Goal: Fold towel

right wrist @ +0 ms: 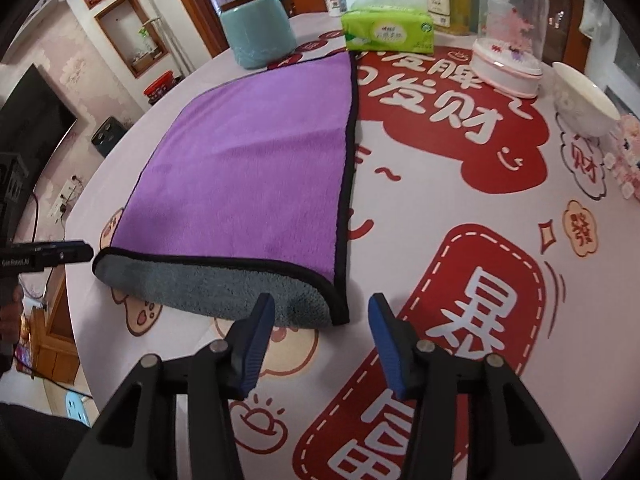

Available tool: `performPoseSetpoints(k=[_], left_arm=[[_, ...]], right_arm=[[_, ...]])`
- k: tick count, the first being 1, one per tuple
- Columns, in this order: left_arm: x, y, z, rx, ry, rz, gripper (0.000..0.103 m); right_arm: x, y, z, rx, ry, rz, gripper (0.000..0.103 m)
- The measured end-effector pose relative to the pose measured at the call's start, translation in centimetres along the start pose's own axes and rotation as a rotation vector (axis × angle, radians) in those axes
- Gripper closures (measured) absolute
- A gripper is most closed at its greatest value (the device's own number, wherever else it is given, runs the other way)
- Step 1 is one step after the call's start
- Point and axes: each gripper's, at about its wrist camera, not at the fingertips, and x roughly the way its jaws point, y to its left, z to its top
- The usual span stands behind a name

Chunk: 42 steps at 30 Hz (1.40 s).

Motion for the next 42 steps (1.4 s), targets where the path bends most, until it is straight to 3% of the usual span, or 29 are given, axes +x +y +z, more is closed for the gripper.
performPoseSetpoints(k=[12, 16, 21, 31, 42], left_arm=[[1.8, 1.0, -0.3, 0.018, 0.067, -0.020, 0.065], [2.1, 1.2, -0.4, 0.015, 0.080, -0.027, 0.071], [2.0, 1.3, -0.4, 0.018, 0.081, -0.032, 0.073], [2.1, 0.9, -0.4, 0.045, 0.081, -0.013, 0.092], [1.6, 1.0, -0.5, 0.046, 0.054, -0.022, 0.098]], right_arm=[[1.2, -0.1, 0.2, -0.027, 0.017, 0.037, 0.058], [1.5, 0.2, 0.3, -0.039, 0.018, 0.039, 0.064], [1.5, 0.2, 0.4, -0.048, 0.015, 0.034, 0.066], [1.2, 0.5, 0.5, -0.065, 0.007, 0.036, 0.066], [0.9, 0.4, 0.3, -0.081, -0.009, -0.002, 0.091]])
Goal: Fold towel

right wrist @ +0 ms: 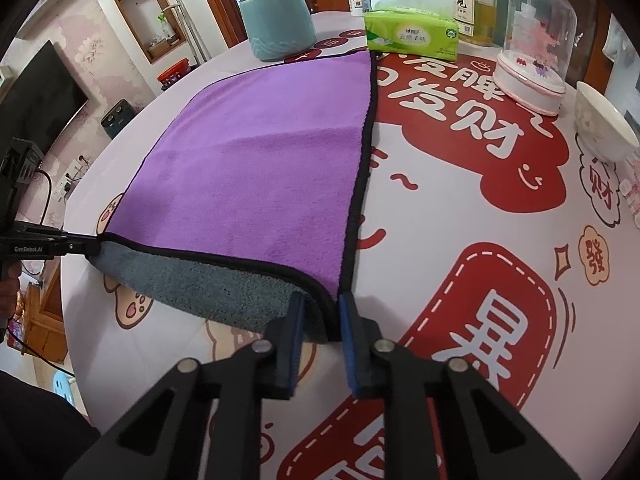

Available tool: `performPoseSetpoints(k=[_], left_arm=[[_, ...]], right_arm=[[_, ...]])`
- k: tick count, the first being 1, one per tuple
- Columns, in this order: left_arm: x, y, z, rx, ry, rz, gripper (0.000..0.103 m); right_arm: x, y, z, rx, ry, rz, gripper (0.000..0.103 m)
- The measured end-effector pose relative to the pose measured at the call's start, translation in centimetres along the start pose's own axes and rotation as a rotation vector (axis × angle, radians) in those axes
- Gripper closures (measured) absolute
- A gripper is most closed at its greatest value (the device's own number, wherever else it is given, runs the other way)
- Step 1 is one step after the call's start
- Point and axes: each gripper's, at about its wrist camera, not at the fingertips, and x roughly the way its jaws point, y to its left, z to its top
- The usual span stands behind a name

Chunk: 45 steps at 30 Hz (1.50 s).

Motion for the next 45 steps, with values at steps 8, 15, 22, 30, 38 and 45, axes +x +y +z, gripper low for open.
performPoseSetpoints(k=[8, 15, 22, 30, 38, 45], left_arm=[[-0.3, 0.3, -0.2, -0.018, -0.010, -0.013, 0.099], [-1.2, 0.3, 0.1, -0.015, -0.028, -0.016, 0.100], [-3.0, 0.3, 1.0, -0.019, -0.060, -0.008, 0.100], [-6.2, -0.2, 3.0, 0.008, -0.128, -0.002, 0.100], [-8.9, -0.2, 6.7, 0.029, -0.184, 0.022, 0.099], [-10.6, -0.2, 11.0, 0.057, -0.224, 0.054, 0.099]], right_arm=[[-0.1, -0.1, 0.0, 0.001, -0.006, 0.002, 0.098], [-0.6, -0.1, 0.2, 0.017, -0.013, 0.009, 0.098], [-1.6, 0.3, 0.9, 0.027, -0.032, 0.008, 0.098], [-3.5, 0.8, 2.9, 0.021, -0.089, -0.010, 0.098], [-5.2, 1.5, 6.7, -0.021, -0.163, -0.040, 0.098], [-6.4, 2.1, 11.6, -0.067, -0.232, -0.079, 0.098]])
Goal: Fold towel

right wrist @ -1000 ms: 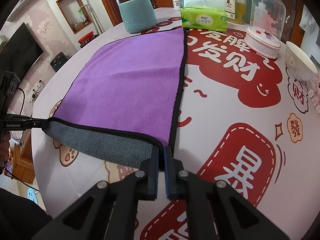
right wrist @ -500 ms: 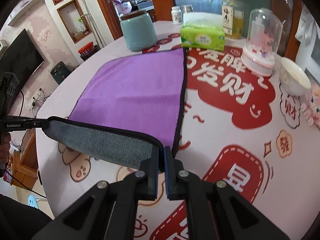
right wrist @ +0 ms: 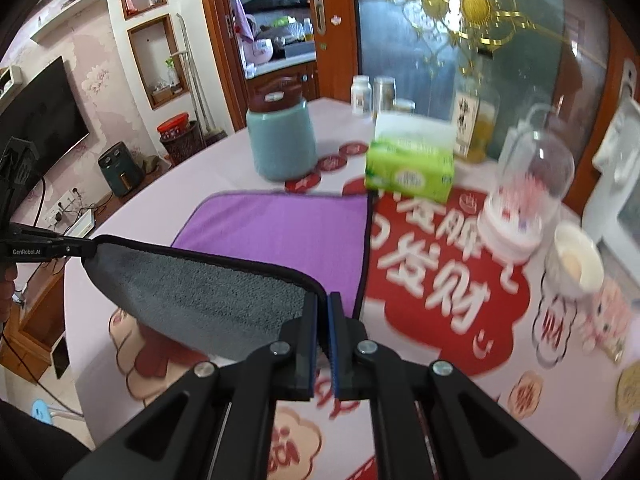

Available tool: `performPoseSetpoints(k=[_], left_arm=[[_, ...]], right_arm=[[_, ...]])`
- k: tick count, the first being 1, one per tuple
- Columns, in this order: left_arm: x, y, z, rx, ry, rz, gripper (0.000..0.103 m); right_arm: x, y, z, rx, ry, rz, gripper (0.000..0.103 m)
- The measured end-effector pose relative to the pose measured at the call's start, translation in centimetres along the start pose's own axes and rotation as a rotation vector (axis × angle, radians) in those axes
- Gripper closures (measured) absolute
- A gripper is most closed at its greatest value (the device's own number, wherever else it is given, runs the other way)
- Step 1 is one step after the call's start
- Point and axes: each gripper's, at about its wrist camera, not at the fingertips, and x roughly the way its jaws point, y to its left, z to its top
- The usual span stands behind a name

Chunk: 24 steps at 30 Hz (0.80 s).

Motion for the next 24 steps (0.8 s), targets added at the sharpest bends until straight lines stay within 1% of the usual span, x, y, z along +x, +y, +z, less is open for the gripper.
performPoseSetpoints(k=[4, 8, 14, 17, 22, 24], left_arm=[[-0.1, 0.4, 3.1, 0.012, -0.029, 0.006, 0.099], [0.1, 0.9, 5.9, 0.027, -0.057, 0.008, 0.099], [1.8, 1.3, 9.5, 0.057, -0.083, 0.010, 0.099], [3.2, 1.7, 10.8, 0.053, -0.084, 0.009, 0.099], [6.1, 2.5, 12.5, 0.046, -0.068, 0.019, 0.099], [7.4, 2.8, 12.9, 0.039, -0.050, 0.019, 0.099]], right_arm=[[0.8, 0.0, 2.8, -0.012, -0.028, -0.018, 0.098], [1.8, -0.2, 4.7, -0.007, -0.048, -0.033, 0.098], [4.1, -1.1, 7.0, 0.030, -0.077, -0.062, 0.098], [5.6, -1.6, 8.1, 0.046, -0.086, -0.074, 0.098], [8.8, -2.0, 9.0, 0.050, -0.068, -0.085, 0.098], [9.9, -2.0, 9.2, 0.052, -0.057, -0.084, 0.098]])
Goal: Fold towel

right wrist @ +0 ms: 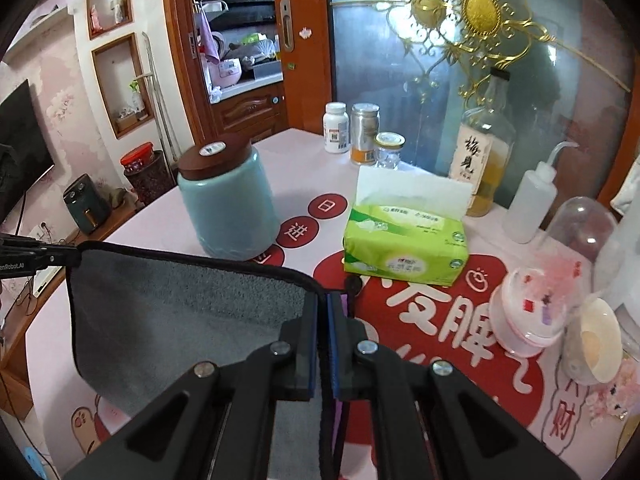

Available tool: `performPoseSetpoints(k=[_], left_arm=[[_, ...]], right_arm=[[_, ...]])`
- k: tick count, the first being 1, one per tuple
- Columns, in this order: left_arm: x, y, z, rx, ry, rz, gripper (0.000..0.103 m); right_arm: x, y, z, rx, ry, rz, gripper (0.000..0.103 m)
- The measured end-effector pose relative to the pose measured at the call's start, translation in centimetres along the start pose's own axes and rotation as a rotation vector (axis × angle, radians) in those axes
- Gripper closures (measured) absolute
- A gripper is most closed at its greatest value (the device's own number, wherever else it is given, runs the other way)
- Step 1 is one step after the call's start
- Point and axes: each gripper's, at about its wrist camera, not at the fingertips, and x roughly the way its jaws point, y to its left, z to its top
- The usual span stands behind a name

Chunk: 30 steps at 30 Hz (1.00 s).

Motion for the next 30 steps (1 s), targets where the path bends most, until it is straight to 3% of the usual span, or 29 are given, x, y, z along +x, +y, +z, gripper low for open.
performPoseSetpoints(k=[6, 17, 22, 24, 27, 30], left_arm=[[4.3, 0.6, 0.7, -0.013, 0.067, 0.010, 0.099], [8.0, 0.5, 0.7, -0.016, 0.111, 0.033, 0.098], [8.1, 0.7, 0.7, -0.051, 0.118, 0.013, 0.077], [7.9, 0.6, 0.6, -0.054, 0.114, 0.011, 0.074], [7.3, 0.6, 0.5, -0.058, 0.107, 0.017, 0.069], [6.3, 0.7, 0.3, -0.071, 0.094, 0.009, 0.067]], right_arm=[[4.0, 0.0, -0.4, 0.004, 0.059, 0.005, 0.098], [8.5, -0.1, -1.3, 0.012, 0.144, -0.007, 0.098], [9.3, -0.6, -1.5, 0.050, 0.173, -0.018, 0.093], [9.4, -0.8, -1.5, 0.066, 0.188, -0.029, 0.089], [9.6, -1.1, -1.6, 0.088, 0.213, -0.066, 0.072], [8.7, -1.6, -1.6, 0.141, 0.199, -0.073, 0.070]])
